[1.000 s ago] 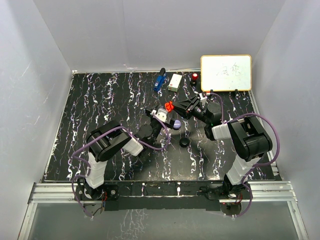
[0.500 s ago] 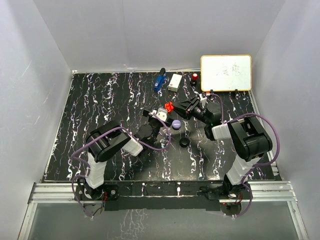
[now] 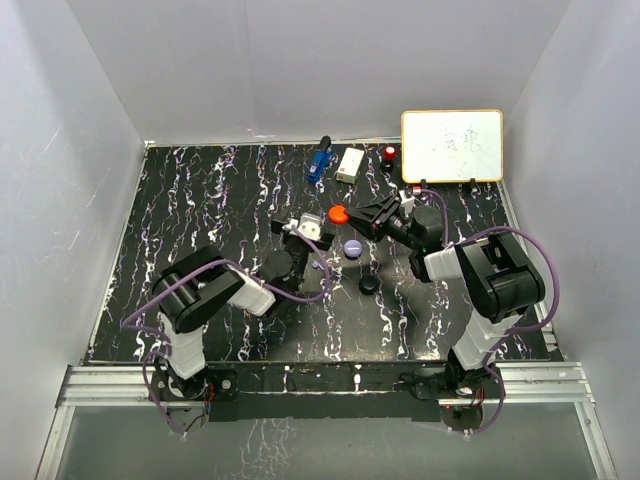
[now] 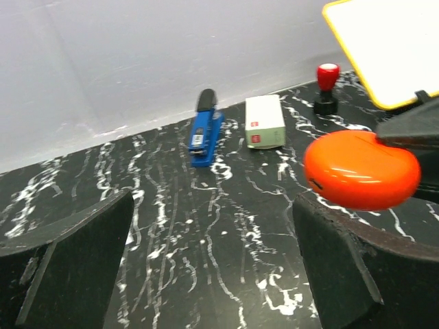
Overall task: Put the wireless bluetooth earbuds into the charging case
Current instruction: Close the charging case, then place the charging case at the center of the board.
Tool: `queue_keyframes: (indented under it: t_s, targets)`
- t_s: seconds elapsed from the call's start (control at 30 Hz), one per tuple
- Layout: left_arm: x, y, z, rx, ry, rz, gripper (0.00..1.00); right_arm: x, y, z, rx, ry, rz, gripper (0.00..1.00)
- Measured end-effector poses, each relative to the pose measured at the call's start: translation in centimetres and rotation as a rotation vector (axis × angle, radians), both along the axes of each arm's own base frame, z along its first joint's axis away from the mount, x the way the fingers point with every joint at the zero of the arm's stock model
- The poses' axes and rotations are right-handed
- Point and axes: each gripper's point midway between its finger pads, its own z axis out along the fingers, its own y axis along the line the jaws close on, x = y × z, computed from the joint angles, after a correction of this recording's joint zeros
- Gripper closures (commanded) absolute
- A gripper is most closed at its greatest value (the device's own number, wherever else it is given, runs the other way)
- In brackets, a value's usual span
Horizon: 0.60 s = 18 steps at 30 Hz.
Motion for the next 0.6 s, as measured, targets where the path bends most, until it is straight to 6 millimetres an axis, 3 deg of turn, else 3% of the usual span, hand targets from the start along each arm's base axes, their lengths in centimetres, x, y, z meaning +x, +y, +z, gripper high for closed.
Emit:
queue_keyframes:
  t_s: [0.1,0.17,0.3,0.47,0.6]
  targets:
    - [-0.6,2.3,1.0,-0.014,-0.003,0.062,0.01,0.1,-0.1,-0.4,-0.019,0.001,-0.003,1.00]
    - [-1.4,5.0,1.7,-0.036,-0.002,0.120,0.01,0.5,0.0,-0.7,-0.049,-0.003,-0.005,1.00]
    - [-3.1,9.7,4.1,-0.164,0.029,0.212,0.01,3.1,0.3,-0.7,-0.136,-0.048,-0.023,1.00]
    - [-4.4,11.6,7.7,-0.355,0.103,0.199,0.01,6.4,0.5,-1.2,-0.268,-0.104,-0.046,1.00]
    - [-4.9,11.2,6.5,-0.369,0.232,0.180,0.01,8.8,1.1,-3.2,-0.357,-0.114,-0.036,1.00]
